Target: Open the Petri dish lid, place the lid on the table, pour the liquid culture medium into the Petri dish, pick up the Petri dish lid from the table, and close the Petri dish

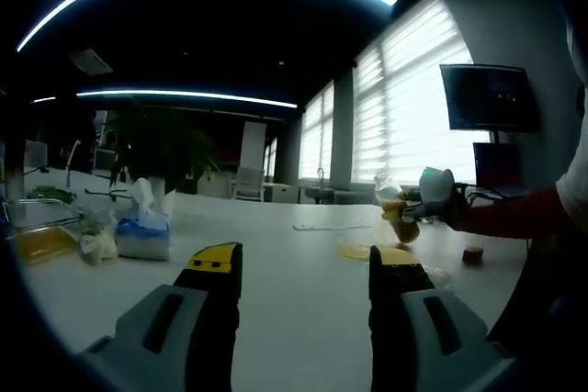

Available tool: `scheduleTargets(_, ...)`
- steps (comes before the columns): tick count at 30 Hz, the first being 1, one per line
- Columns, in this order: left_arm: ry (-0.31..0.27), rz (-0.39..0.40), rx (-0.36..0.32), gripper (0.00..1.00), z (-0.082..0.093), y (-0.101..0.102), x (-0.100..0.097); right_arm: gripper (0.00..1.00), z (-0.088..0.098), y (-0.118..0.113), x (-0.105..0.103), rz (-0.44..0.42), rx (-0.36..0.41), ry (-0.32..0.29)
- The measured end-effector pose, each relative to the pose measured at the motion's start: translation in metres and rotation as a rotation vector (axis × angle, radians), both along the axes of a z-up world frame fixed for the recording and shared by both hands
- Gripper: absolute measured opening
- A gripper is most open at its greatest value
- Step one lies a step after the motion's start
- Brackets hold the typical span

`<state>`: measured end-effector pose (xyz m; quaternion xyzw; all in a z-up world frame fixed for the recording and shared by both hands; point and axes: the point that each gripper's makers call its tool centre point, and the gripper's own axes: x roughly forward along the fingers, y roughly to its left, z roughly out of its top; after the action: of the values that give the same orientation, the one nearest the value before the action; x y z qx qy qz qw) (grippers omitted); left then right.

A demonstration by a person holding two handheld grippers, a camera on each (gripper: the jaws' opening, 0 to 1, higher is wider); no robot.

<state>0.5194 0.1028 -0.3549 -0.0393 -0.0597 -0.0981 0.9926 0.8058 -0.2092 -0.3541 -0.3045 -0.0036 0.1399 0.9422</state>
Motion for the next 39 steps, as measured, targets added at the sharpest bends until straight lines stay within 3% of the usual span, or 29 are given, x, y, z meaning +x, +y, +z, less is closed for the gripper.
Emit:
scheduleTargets(9, -0.003, -0.005, 0.006, 0.47, 0.003, -0.003, -0.001, 0.41, 0.005, -0.028, 0.001, -0.061, 0.217, 0.047)
scheduleTargets(21, -0.010, -0.012, 0.019, 0.47, 0.008, -0.010, -0.001, 0.41, 0.002, -0.051, 0.011, -0.113, 0.356, 0.047)
scheduleTargets(27, -0.012, -0.015, 0.025, 0.47, 0.010, -0.013, -0.002, 0.41, -0.002, -0.072, 0.013, -0.159, 0.495, 0.065)
scheduleTargets(39, -0.020, -0.030, 0.033, 0.47, 0.014, -0.020, 0.000, 0.41, -0.006, -0.076, 0.002, -0.180, 0.568, 0.058)
